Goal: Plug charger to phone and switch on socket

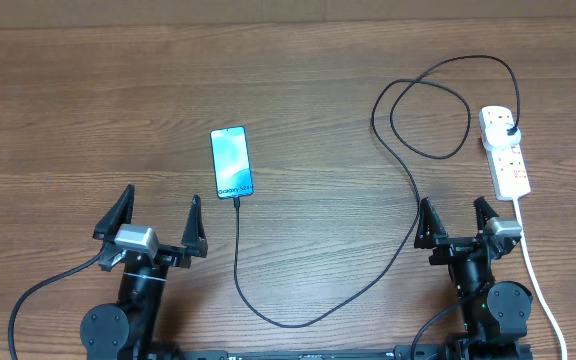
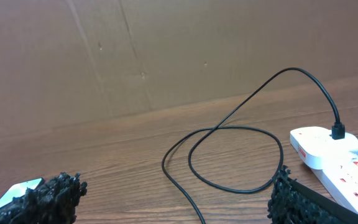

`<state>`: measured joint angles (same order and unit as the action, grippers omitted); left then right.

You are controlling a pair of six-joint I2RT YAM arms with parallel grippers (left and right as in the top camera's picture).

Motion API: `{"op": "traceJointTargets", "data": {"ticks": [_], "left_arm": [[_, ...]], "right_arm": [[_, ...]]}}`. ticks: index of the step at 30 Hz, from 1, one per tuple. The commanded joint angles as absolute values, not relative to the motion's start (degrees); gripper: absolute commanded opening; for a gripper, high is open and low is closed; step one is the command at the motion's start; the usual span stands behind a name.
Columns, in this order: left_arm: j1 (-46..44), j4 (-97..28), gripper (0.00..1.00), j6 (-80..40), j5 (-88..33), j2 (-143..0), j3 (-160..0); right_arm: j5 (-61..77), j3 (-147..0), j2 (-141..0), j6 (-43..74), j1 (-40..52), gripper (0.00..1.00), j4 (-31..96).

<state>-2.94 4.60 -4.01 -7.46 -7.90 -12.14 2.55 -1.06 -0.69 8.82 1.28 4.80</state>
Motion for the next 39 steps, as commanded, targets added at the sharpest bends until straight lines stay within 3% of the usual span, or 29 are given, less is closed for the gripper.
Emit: {"op": "traceJointTargets", "data": {"ticks": [1, 31, 39], "left_arm": [[-2.2, 5.9, 1.00, -2.5, -7.1, -5.8, -9.3], [0.8, 4.4, 1.00, 0.5, -7.1, -0.2, -0.3], [0.8, -4.0, 1.00, 3.3, -6.5, -0.2, -0.3]], "right_arm": [[2.0, -0.4, -0.2, 9.0, 1.7, 1.00, 4.6], [2.0, -0.4, -0.2, 9.0, 1.7, 1.00, 4.6], [2.0, -0.4, -0.2, 9.0, 1.7, 1.00, 4.6]]}}
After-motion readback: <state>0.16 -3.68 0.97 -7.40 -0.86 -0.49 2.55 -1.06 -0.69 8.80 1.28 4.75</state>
